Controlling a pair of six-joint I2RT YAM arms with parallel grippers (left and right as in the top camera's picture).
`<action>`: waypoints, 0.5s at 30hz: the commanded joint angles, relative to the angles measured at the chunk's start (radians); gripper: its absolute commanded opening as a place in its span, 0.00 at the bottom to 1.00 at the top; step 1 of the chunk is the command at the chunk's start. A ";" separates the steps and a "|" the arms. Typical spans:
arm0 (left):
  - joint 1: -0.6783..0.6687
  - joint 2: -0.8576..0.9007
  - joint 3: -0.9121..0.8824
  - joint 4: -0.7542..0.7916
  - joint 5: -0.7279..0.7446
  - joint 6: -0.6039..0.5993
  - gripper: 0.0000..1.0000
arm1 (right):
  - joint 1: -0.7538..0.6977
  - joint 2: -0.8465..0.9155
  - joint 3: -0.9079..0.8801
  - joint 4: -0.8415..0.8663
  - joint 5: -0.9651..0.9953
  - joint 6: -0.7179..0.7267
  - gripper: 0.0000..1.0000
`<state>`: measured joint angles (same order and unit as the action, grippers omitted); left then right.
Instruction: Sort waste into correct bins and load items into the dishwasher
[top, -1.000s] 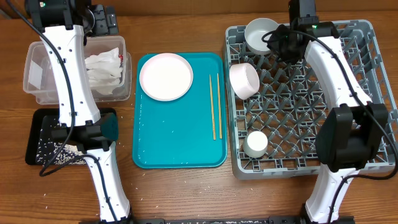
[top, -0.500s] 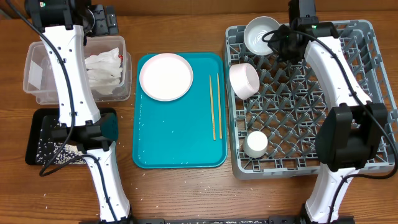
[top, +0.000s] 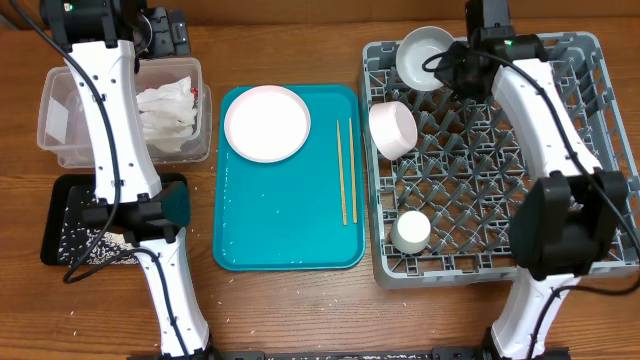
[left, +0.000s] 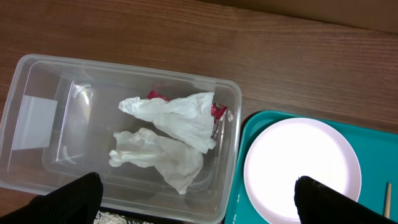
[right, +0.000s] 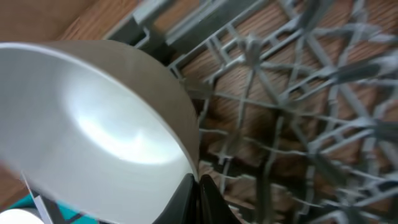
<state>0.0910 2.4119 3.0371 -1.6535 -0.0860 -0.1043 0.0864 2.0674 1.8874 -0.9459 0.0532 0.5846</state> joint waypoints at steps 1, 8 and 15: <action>-0.008 -0.025 0.021 0.001 0.008 0.000 1.00 | 0.021 -0.131 0.013 -0.011 0.175 -0.043 0.04; -0.008 -0.025 0.021 0.001 0.008 0.000 1.00 | 0.131 -0.184 0.013 -0.039 0.578 -0.093 0.04; -0.008 -0.025 0.021 0.001 0.008 0.000 1.00 | 0.360 -0.156 0.013 0.124 1.118 -0.308 0.04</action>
<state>0.0910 2.4123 3.0371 -1.6535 -0.0864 -0.1043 0.3637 1.9057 1.8874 -0.8909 0.8158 0.4248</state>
